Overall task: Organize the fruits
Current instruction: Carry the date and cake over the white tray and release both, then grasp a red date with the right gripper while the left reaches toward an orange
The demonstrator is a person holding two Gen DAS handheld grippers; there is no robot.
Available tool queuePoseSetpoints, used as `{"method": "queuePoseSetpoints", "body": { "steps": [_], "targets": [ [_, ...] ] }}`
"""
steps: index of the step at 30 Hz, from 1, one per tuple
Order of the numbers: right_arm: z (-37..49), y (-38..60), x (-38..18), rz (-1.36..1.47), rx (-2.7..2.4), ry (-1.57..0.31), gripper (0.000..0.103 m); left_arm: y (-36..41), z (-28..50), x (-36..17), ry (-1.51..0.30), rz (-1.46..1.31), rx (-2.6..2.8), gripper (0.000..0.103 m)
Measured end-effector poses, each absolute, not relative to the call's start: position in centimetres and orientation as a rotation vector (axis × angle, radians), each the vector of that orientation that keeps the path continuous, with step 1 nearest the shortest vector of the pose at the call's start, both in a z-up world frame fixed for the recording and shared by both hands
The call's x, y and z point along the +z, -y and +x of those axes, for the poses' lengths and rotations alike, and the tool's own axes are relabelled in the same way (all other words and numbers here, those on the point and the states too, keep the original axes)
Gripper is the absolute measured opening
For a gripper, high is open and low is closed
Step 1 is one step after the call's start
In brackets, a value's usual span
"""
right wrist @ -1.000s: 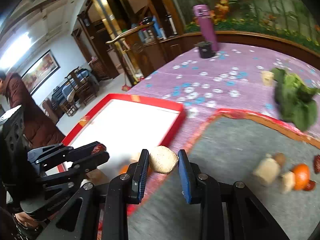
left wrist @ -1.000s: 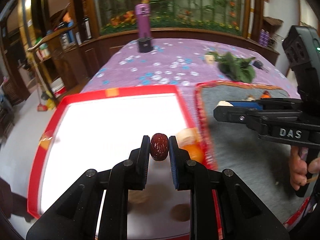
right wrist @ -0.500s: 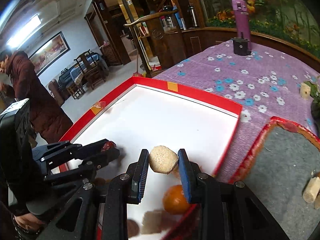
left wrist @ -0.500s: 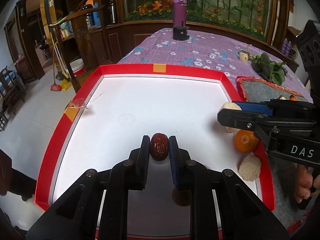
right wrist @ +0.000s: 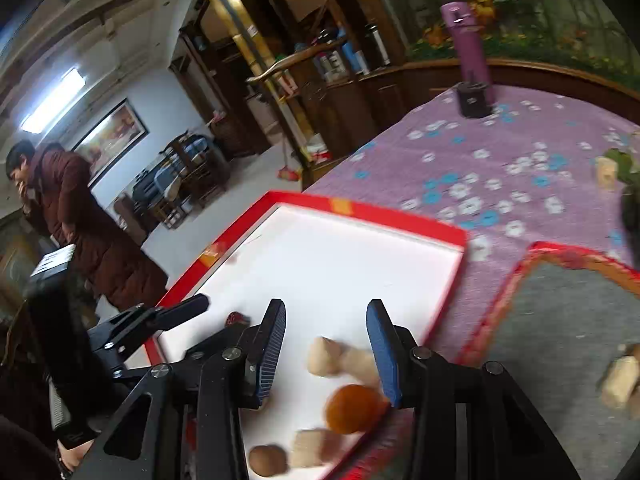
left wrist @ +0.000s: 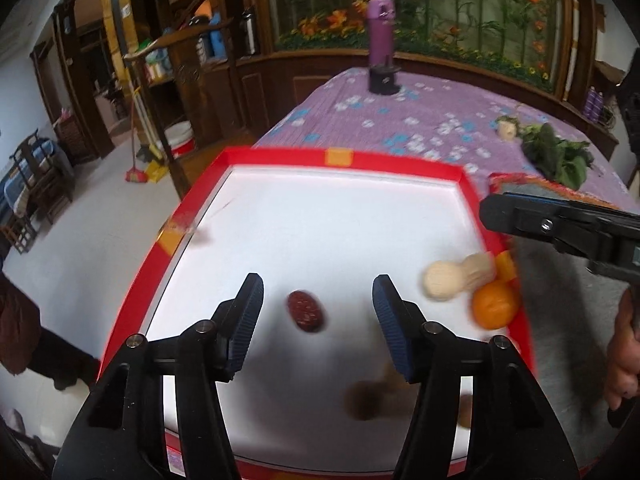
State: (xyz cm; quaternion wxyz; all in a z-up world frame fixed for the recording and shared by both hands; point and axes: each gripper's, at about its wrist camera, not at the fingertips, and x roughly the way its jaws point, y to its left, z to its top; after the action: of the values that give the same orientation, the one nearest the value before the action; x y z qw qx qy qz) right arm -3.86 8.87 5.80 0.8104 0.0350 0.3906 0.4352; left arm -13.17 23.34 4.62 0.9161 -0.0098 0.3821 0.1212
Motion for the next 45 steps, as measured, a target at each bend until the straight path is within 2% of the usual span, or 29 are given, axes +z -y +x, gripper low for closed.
{"method": "queuePoseSetpoints", "body": {
  "steps": [4, 11, 17, 30, 35, 45],
  "targets": [
    [-2.8, -5.3, 6.8, 0.101, 0.88, -0.802, 0.04, -20.1, -12.7, 5.6, -0.776, 0.033, 0.176, 0.06],
    [-0.2, 6.8, 7.8, 0.112, 0.65, -0.725, 0.041, -12.0, -11.3, 6.4, -0.781, 0.145, -0.025, 0.06],
    [3.9, 15.2, 5.2, 0.078, 0.438, -0.837, 0.041, -6.1, -9.3, 6.4, -0.801, 0.193, -0.171, 0.06],
    [5.7, 15.2, 1.1, -0.073, 0.375, -0.978, 0.019, 1.6, -6.9, 6.1, -0.837, 0.301, -0.368, 0.06],
    [5.4, 17.5, 1.9, 0.004, 0.368, -1.005, 0.019, 4.1, -5.1, 6.1, -0.835, 0.38, -0.458, 0.06],
    [6.9, 23.0, 1.7, 0.385, 0.393, -1.101, 0.019, 10.6, -0.9, 4.4, -0.848, 0.657, -0.681, 0.059]
  ]
}}
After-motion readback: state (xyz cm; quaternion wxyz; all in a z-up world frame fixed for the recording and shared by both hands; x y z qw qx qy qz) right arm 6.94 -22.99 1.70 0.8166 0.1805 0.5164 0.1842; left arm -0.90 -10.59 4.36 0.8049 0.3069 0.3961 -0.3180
